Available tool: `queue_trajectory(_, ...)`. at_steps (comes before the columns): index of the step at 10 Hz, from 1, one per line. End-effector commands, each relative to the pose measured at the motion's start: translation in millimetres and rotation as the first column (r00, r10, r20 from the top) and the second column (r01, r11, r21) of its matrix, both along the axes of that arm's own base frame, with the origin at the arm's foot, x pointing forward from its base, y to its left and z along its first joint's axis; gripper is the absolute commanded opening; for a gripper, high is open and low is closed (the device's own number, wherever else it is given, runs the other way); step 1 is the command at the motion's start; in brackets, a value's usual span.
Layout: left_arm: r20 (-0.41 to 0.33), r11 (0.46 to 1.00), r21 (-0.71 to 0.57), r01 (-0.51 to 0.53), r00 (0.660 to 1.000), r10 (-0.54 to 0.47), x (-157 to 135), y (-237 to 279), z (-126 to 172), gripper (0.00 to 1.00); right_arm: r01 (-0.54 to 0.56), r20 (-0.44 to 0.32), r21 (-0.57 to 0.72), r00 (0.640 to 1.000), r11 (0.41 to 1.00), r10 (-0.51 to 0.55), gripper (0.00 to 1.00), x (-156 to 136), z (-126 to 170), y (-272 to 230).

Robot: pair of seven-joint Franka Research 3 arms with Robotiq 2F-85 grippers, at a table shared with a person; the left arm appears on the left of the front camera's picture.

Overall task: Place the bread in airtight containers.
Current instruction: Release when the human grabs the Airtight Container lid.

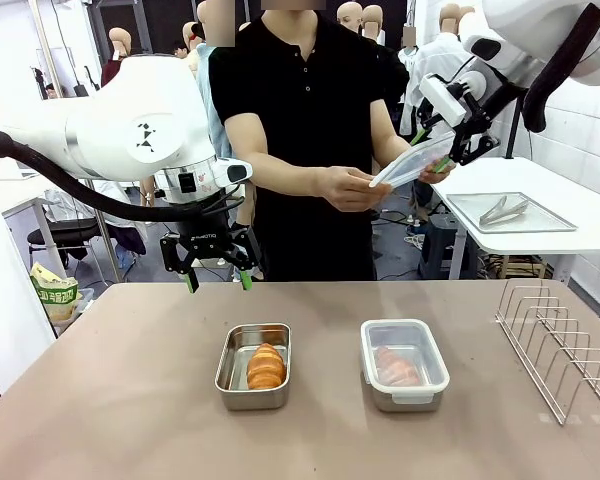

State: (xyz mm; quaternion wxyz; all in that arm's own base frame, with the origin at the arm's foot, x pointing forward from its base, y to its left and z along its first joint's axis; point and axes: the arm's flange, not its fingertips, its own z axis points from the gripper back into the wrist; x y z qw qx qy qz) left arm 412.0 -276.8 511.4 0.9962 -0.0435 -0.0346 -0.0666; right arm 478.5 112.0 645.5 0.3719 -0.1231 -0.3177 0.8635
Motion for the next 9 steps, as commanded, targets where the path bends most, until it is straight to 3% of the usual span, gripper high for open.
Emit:
queue_trajectory(1, 0.003, 1.000, 0.003, -0.002, 1.000, 0.002, -1.2, 1.7, 0.7, 1.00, -0.014, 0.007, 0.015, 1.000, 1.000, 0.014, 1.00, -0.4, -1.3, -5.2)
queue_trajectory(9, 0.003, 1.000, 0.003, -0.002, 1.000, 0.002, -1.2, 1.7, 0.7, 1.00, 0.010, -0.003, -0.001, 1.000, 1.000, -0.010, 1.00, 1.5, -1.0, -4.9)
